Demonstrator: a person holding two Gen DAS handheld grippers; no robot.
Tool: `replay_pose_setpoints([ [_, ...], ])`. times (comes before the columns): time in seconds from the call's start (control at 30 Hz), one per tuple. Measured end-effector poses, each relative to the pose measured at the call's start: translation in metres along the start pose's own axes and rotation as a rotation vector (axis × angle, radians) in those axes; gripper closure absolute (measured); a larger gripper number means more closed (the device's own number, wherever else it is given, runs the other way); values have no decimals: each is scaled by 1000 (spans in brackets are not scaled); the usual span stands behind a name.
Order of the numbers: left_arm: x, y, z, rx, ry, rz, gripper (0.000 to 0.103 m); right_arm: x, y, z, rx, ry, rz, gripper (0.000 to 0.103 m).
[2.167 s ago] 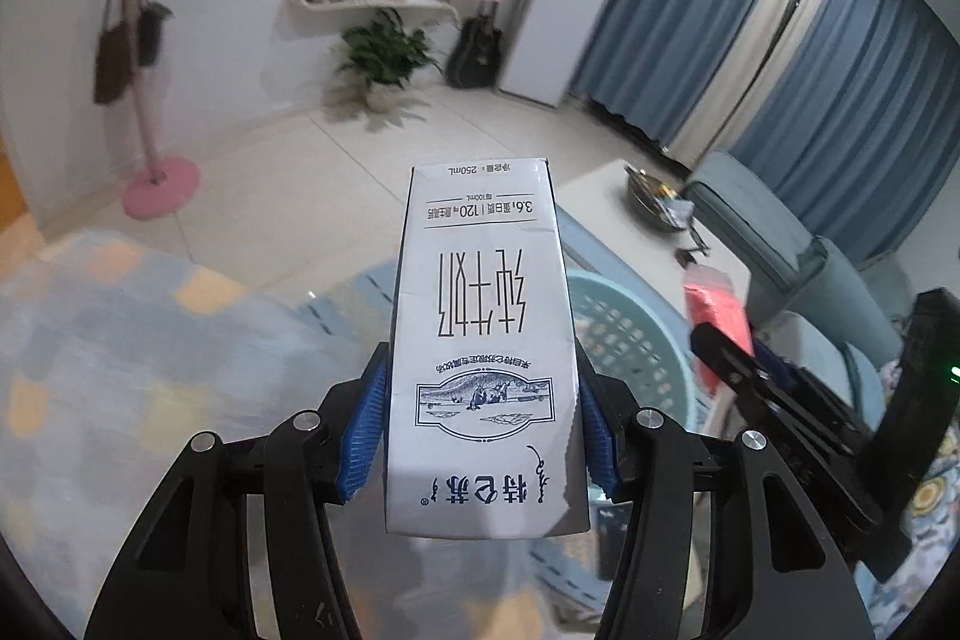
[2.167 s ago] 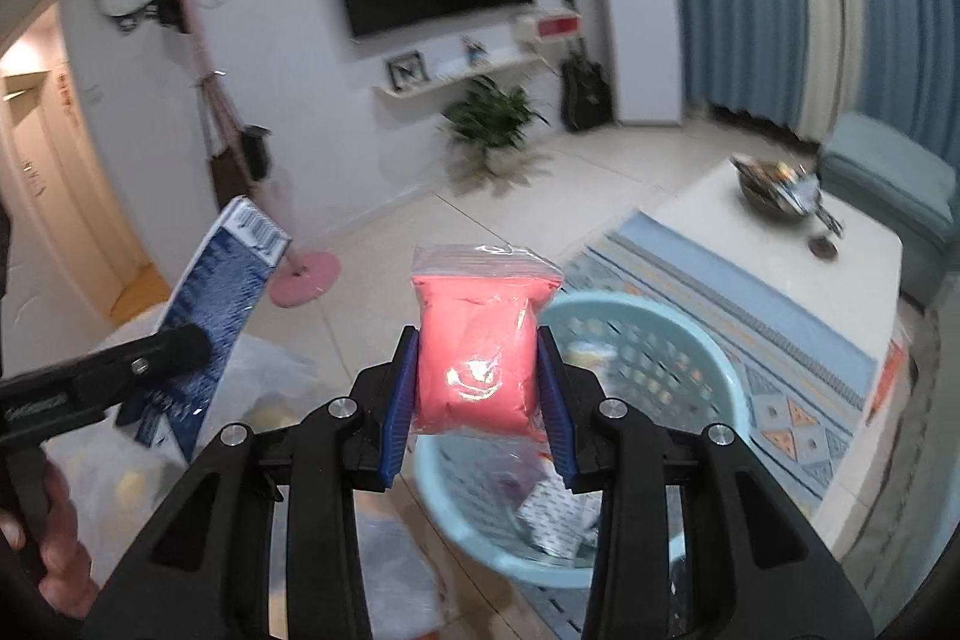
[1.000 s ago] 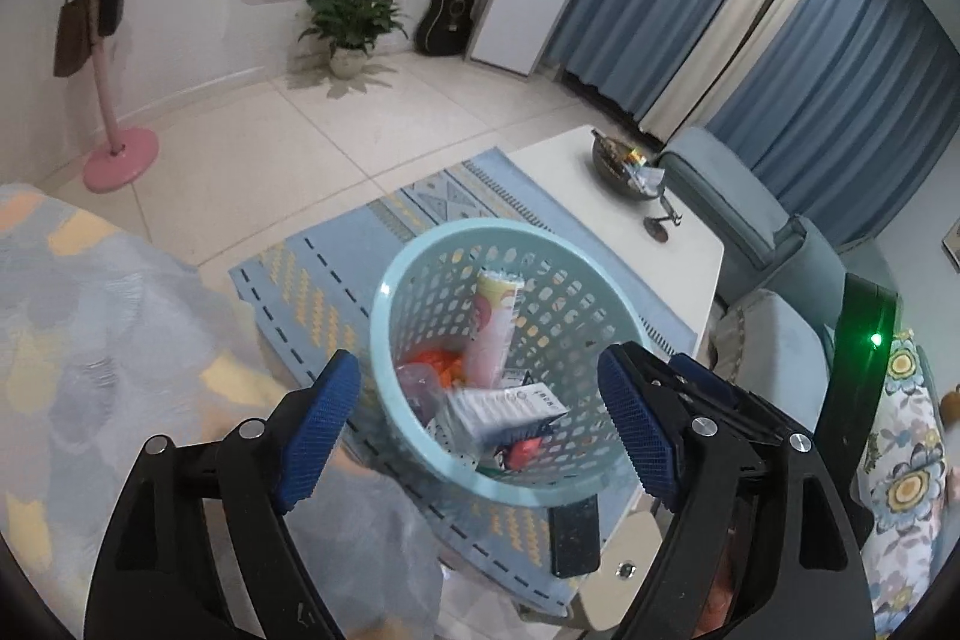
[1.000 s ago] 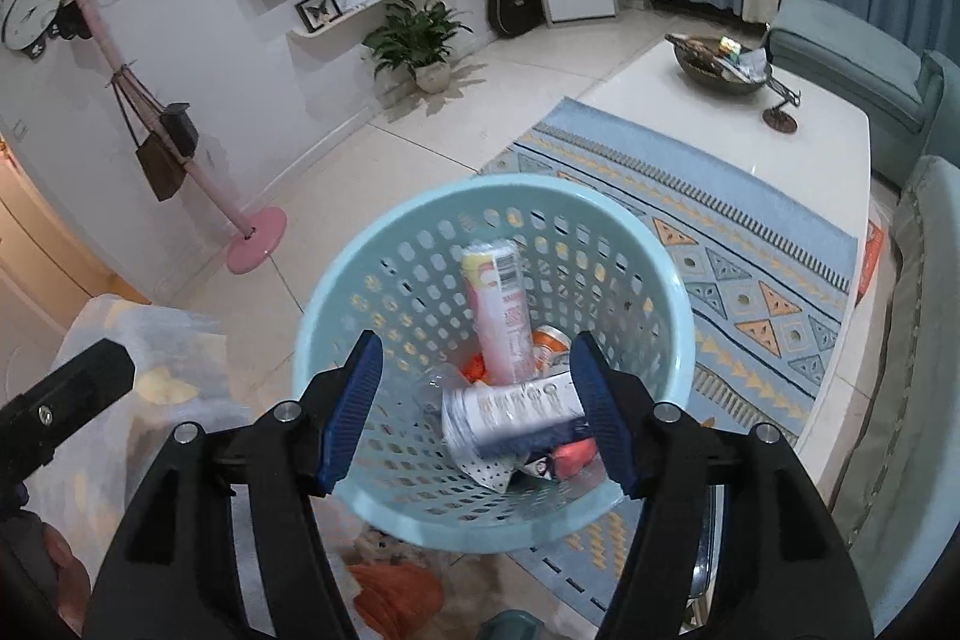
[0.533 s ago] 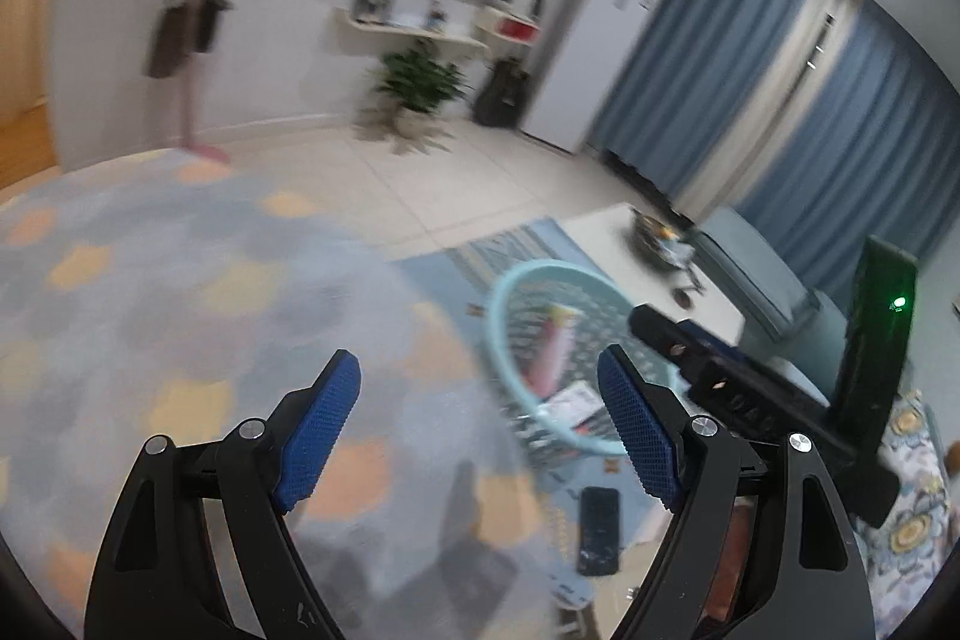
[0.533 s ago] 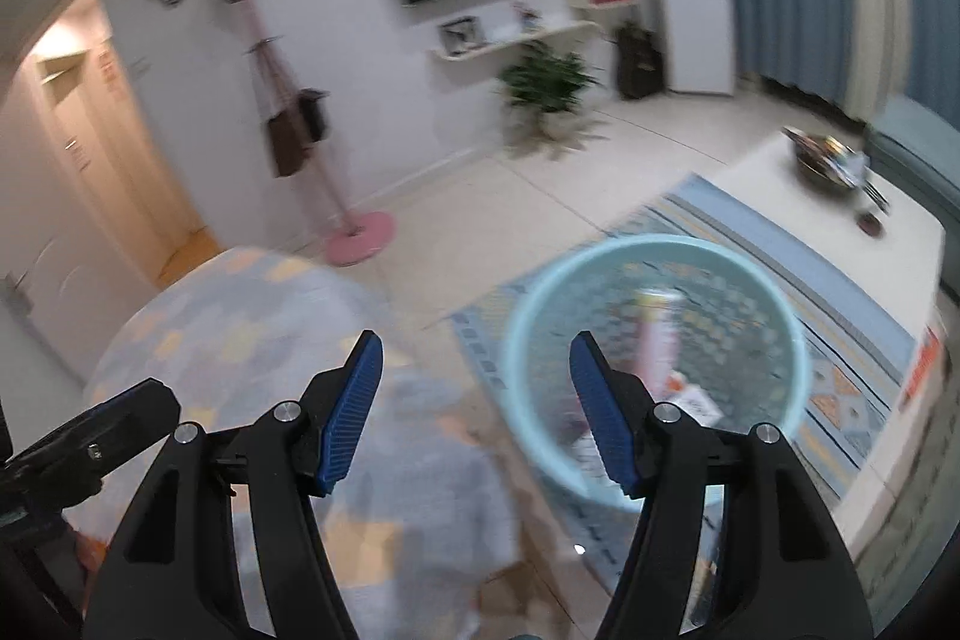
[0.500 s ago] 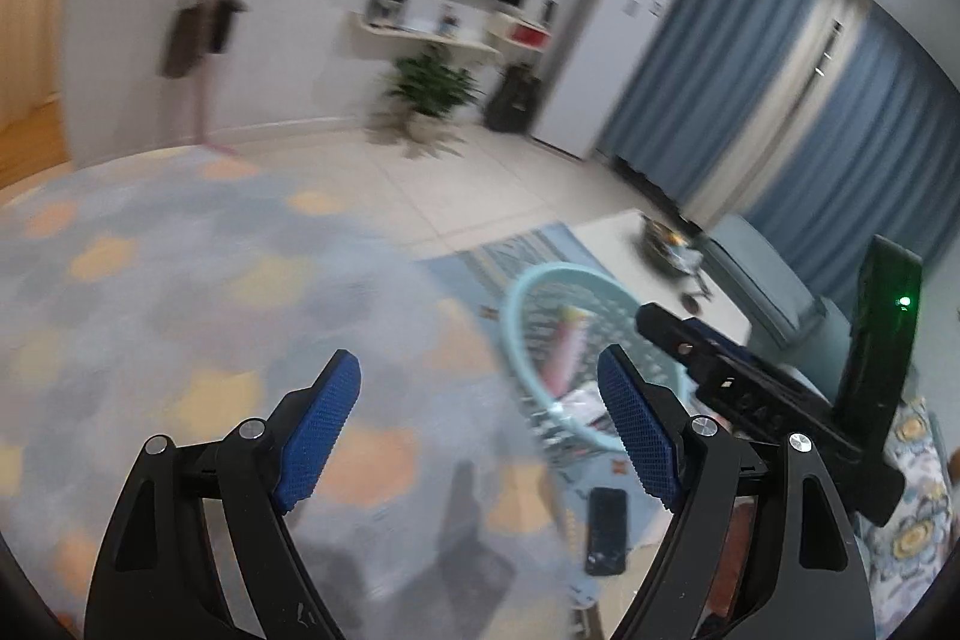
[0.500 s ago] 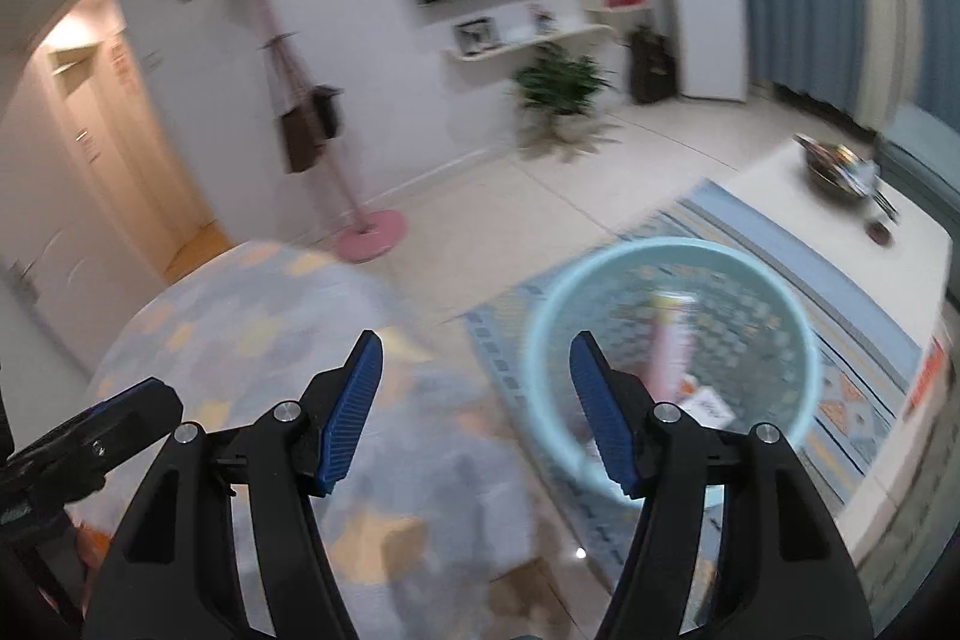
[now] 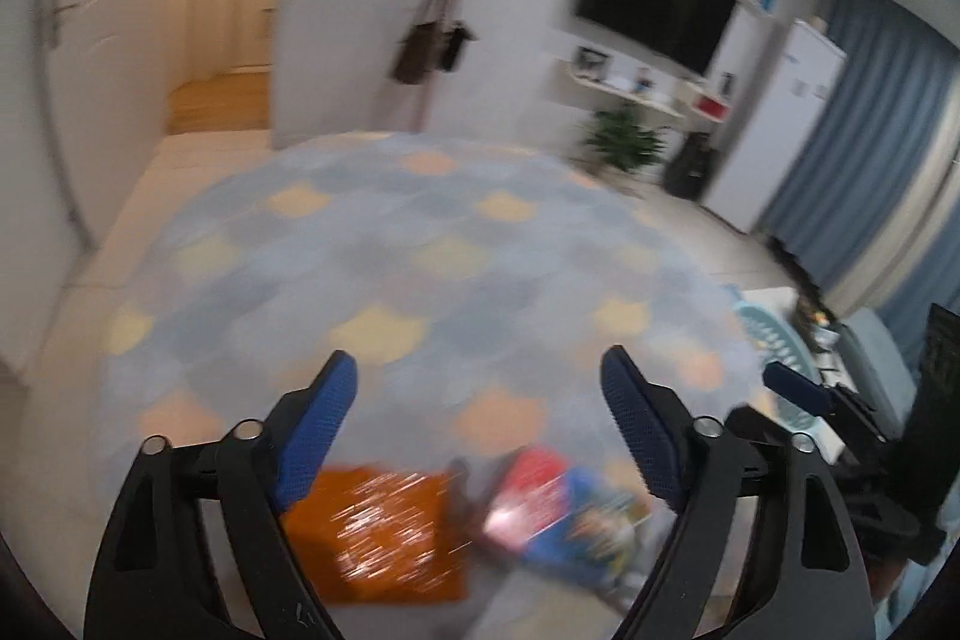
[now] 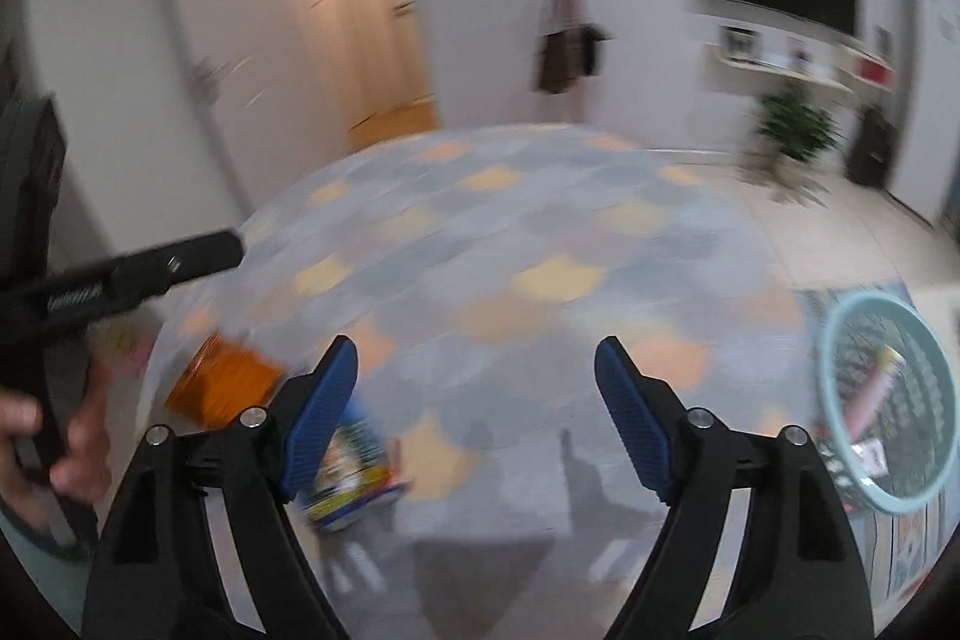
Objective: Collect trash
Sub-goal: 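Move both tools back over the table toward the orange bag and tiger box, then grasp the orange snack bag with the left tool while the right tool grasps the tiger-print box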
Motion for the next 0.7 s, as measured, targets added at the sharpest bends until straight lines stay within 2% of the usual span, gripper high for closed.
replay_pose_setpoints([
  [0.17, -46, 1, -35, -48, -60, 39, 15, -55, 26, -18, -58, -181, 27, 25],
  [0.33, -59, 16, -61, -100, -72, 48, 15, -75, 46, -38, -112, -290, -18, 24],
  [0.6, -62, 19, -82, -124, -72, 51, 15, -64, 65, -46, -197, -274, -46, 25],
  [0.67, -61, 19, -84, -138, -66, 32, 15, -62, 70, -45, -214, -267, -53, 28],
  [0.7, -59, 19, -87, -146, -60, 15, 15, -62, 71, -45, -217, -264, -53, 34],
])
Point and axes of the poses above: each gripper's, at about its wrist camera, not at the fingertips, and y roughly the way its jaws point, x to its right, z to its top, the point moved 8 cm from there along y, roughly the way its jaws point, and after that the axes turned 13 degrees about -x, right-handed, at the moved point
